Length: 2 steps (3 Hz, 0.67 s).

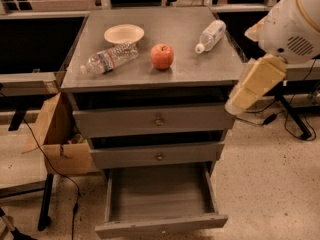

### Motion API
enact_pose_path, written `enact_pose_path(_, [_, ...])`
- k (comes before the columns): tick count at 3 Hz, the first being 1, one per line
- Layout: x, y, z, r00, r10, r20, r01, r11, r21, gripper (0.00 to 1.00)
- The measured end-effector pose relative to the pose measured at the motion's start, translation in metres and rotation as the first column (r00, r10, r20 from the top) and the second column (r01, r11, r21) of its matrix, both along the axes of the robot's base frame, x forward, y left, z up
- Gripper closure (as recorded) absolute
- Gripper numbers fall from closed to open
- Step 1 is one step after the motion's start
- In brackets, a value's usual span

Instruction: Place water bottle into bottom drawer

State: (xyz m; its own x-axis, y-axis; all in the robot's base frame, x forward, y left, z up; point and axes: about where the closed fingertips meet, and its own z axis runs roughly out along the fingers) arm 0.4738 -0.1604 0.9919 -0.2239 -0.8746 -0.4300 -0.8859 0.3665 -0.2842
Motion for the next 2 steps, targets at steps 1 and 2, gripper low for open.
enact_pose_path(1, [0.018, 0.040, 0.020, 0.9966, 0.019, 0.080, -0.026, 0.995, 0.096, 0.00])
enact_pose_path(2, [0.029, 0.077, 0.037, 0.9873, 0.083, 0.136, -0.104, 0.982, 0.158, 0.00])
